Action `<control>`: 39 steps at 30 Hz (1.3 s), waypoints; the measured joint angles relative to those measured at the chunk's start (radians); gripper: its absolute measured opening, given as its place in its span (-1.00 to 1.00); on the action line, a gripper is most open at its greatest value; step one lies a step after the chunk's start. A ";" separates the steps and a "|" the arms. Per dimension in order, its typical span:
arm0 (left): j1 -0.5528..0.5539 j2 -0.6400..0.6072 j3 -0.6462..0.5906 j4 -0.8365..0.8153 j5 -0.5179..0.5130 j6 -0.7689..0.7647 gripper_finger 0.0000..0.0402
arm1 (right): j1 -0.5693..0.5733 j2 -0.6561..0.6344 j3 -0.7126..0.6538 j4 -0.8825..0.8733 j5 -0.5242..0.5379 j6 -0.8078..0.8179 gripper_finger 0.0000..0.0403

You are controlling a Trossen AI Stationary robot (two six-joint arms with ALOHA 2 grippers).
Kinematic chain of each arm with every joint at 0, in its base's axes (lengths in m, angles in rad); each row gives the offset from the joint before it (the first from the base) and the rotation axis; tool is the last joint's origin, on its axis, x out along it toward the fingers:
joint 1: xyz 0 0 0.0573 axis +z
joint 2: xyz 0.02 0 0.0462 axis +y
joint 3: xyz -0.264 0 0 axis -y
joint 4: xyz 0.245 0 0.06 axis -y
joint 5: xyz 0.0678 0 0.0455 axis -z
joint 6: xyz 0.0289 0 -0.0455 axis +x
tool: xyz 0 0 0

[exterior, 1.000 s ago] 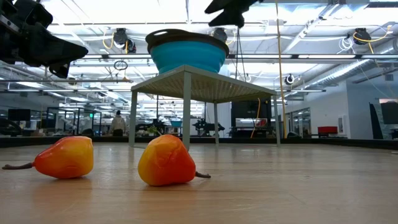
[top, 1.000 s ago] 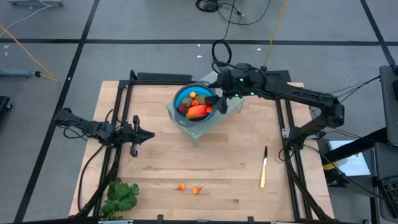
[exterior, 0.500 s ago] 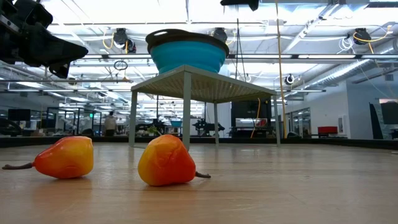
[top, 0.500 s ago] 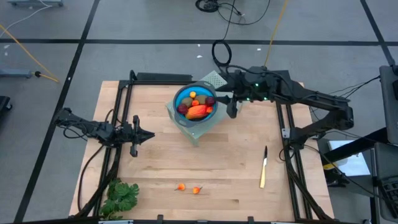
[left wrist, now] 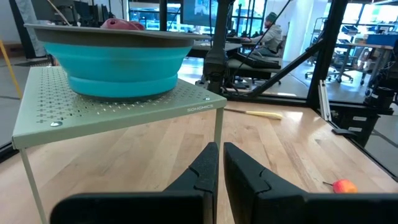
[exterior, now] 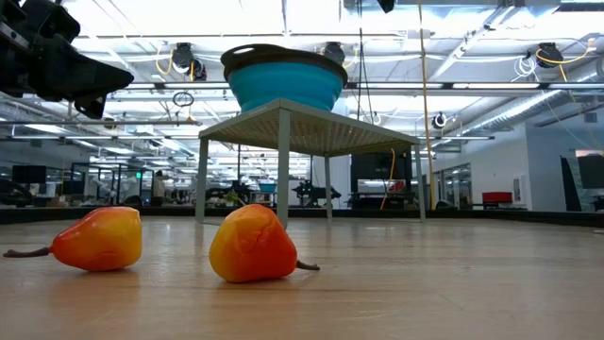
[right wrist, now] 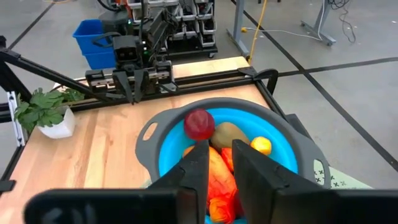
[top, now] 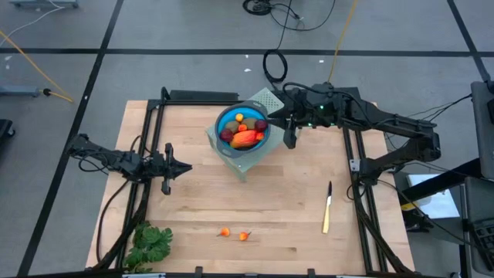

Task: Pick & Place Fruit
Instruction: Put the red yellow peach into the blue strainer bowl on the shelf

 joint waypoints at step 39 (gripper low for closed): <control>0.000 0.000 0.000 0.005 0.002 0.001 -0.88 | 0.157 -0.112 -0.183 0.148 -0.027 0.049 -1.00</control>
